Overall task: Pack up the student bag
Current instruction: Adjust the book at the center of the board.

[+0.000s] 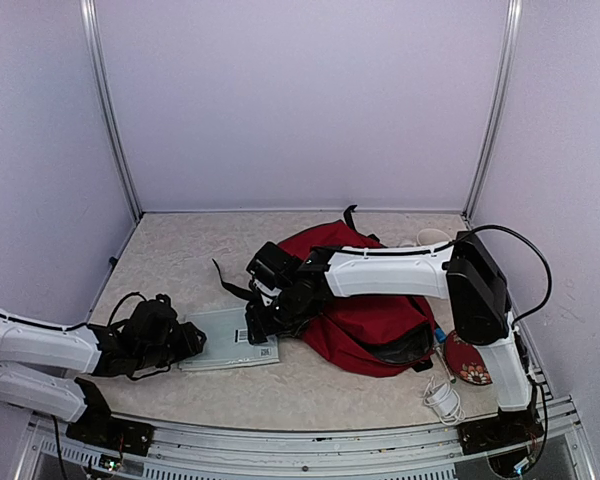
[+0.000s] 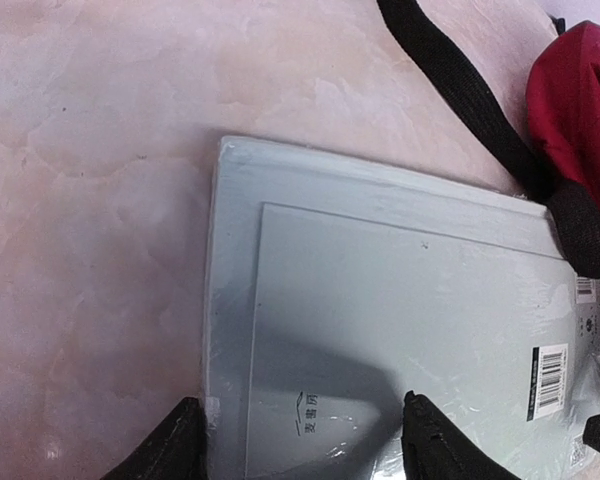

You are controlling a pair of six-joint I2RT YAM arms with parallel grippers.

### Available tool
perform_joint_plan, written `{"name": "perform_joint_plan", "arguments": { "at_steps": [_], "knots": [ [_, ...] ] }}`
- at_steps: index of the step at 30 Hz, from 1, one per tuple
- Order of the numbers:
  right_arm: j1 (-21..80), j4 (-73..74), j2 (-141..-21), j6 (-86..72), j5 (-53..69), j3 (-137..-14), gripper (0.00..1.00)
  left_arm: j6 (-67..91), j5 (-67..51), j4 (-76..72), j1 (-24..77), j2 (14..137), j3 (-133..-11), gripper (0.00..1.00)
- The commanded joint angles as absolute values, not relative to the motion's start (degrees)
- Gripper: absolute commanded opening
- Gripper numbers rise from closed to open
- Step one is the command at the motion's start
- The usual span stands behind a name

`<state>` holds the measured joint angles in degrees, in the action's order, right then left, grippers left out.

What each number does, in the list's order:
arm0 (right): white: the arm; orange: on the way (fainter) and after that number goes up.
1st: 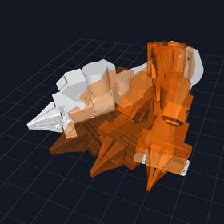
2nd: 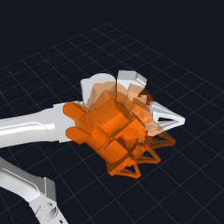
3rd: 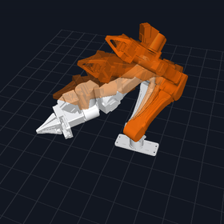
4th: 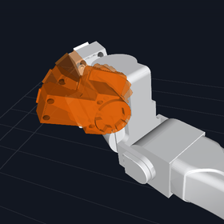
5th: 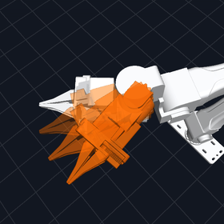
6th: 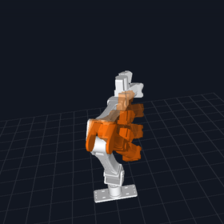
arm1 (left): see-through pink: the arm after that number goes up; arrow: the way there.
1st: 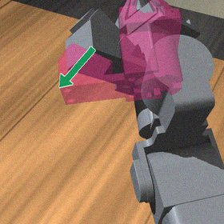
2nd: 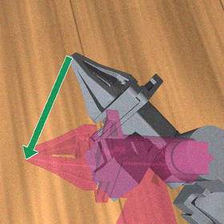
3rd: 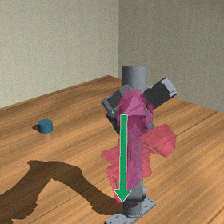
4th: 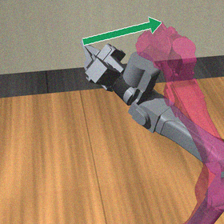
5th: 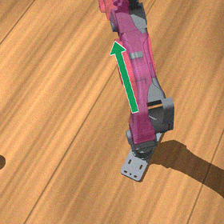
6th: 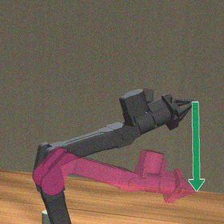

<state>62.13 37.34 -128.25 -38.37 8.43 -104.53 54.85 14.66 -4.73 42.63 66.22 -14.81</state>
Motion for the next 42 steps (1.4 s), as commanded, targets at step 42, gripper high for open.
{"name": "perform_joint_plan", "arguments": {
  "at_steps": [42],
  "knots": [
    [73.1,22.9,-110.7,-36.1,4.3,-95.3,0.69,64.1,4.1,-2.1,64.3,68.0,-18.7,0.64]
  ]
}}
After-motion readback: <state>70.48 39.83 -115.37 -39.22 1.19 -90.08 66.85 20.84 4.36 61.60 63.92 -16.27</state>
